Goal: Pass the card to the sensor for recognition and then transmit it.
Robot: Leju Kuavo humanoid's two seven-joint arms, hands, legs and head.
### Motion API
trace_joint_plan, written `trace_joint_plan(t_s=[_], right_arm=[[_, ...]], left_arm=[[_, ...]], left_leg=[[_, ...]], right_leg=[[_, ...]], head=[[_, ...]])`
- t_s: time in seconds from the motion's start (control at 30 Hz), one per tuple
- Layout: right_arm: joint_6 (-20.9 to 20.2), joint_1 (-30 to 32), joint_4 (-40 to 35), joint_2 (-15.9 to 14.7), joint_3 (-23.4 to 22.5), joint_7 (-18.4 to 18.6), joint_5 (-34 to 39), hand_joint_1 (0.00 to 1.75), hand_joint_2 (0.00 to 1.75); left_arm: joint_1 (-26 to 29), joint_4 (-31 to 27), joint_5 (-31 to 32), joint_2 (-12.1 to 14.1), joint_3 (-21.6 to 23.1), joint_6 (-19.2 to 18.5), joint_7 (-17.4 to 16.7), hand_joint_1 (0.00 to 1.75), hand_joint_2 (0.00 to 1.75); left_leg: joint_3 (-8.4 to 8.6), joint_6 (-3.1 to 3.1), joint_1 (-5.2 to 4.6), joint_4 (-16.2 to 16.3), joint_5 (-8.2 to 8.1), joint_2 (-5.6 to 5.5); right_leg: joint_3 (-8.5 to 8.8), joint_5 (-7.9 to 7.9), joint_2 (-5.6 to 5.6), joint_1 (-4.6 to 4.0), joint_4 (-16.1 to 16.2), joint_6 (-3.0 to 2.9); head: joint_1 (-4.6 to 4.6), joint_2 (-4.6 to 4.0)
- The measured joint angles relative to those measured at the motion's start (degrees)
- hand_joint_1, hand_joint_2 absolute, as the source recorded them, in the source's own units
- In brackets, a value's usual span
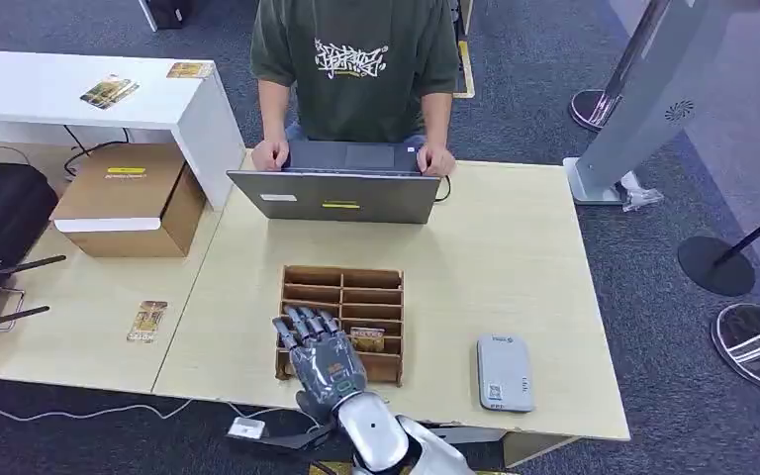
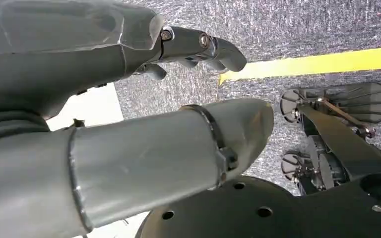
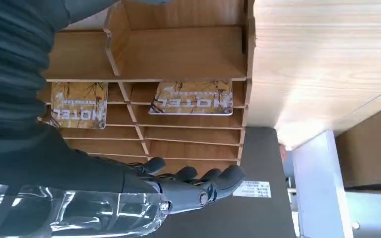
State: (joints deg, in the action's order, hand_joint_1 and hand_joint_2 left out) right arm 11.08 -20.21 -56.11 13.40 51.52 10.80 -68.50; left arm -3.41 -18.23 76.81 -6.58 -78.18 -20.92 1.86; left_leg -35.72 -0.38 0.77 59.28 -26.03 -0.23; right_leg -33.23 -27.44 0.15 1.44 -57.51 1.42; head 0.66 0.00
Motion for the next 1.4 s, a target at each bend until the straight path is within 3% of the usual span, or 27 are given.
trace_joint_plan(t_s=[0.73,0.77,0.8,0.83,1.4], right_arm=[[-0.63,-0.04,0.96,0.02,-0.02,-0.77,1.27,0.0,1.75],[-0.63,-0.04,1.07,0.02,-0.02,-0.77,1.27,0.3,1.75],[-0.63,-0.04,1.14,0.02,-0.02,-0.77,1.25,1.24,1.75],[-0.63,-0.05,1.18,0.04,-0.02,-0.76,1.25,1.4,1.75],[-0.59,-0.71,1.22,0.44,-0.02,-1.03,1.47,1.33,1.75]], left_arm=[[0.0,0.04,-0.33,0.04,0.0,0.0,0.0,0.0,0.0],[0.0,0.13,-0.33,0.04,0.0,0.0,0.0,0.0,0.0],[0.0,0.15,-0.33,0.04,-0.02,0.0,0.0,0.0,0.0],[0.01,0.15,-0.35,0.04,-0.02,0.0,0.02,0.0,0.0],[0.03,0.17,-0.5,0.04,0.0,-0.11,0.55,0.0,0.0]], left_leg=[[0.0,0.0,0.0,0.0,0.0,0.0],[0.0,0.0,0.0,0.0,0.0,0.0],[0.0,0.0,0.0,0.0,0.0,0.0],[0.0,0.0,0.0,0.0,0.0,0.0],[0.0,0.0,0.0,0.0,0.0,0.0]], right_leg=[[0.0,0.0,0.0,0.0,0.0,0.0],[0.01,0.0,0.0,0.0,0.0,0.0],[0.0,0.0,0.0,0.0,0.0,0.0],[0.0,0.0,0.0,0.0,0.0,0.0],[0.01,0.0,0.0,0.0,0.0,0.0]], head=[[0.02,0.0],[0.0,0.0],[0.0,0.0],[0.02,0.0],[0.02,0.0]])
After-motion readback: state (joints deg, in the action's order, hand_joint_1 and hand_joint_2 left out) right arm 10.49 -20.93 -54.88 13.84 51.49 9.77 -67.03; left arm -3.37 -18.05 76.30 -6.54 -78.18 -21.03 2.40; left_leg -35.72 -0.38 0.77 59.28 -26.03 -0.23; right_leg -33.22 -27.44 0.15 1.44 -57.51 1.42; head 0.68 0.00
